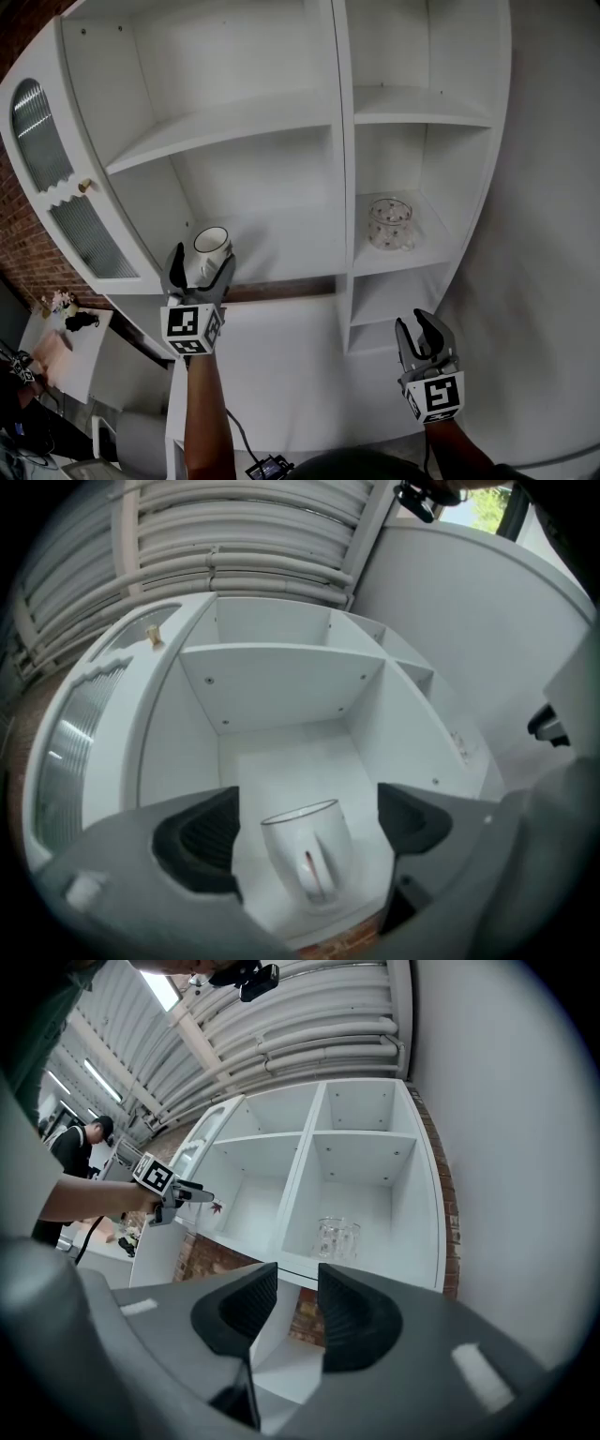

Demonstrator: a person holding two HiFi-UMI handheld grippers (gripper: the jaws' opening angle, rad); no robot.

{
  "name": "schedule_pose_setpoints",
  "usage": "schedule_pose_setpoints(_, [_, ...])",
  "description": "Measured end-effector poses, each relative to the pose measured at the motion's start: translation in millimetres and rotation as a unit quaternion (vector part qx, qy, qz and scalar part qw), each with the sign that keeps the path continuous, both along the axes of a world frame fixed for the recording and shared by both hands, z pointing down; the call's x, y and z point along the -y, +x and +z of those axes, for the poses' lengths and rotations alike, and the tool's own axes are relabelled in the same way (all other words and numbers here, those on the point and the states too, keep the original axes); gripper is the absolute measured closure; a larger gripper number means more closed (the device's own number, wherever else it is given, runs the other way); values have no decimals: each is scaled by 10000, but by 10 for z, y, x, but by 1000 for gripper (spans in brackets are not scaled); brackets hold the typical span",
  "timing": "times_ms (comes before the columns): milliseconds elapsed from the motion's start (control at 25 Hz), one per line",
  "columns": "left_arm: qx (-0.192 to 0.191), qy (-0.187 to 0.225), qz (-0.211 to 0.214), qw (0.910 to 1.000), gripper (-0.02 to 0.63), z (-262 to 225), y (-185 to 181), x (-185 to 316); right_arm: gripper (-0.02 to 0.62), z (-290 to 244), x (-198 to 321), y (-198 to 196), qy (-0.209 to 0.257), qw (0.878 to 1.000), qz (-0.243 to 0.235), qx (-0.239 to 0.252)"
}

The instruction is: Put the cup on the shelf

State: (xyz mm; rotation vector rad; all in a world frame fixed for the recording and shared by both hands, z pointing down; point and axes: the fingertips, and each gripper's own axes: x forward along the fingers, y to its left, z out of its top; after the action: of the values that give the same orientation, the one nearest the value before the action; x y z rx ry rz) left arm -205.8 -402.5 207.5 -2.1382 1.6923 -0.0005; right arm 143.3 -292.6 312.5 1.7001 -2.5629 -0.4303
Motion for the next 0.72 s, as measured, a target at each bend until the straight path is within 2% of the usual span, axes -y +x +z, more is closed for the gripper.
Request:
schedule_pose_setpoints(240, [165, 232, 140, 9995, 224, -80, 52, -393, 497, -47, -121, -159, -2, 9999, -151, 69])
schedule_pose_setpoints(440, [418, 409, 251, 9980, 287, -138, 77, -761, 591, -66, -271, -345, -57, 9990, -420, 130])
schedule_pose_setpoints(720, [590, 413, 331, 9968, 414, -105, 22, -1367, 591, -178, -549, -679, 61, 9956, -907, 221])
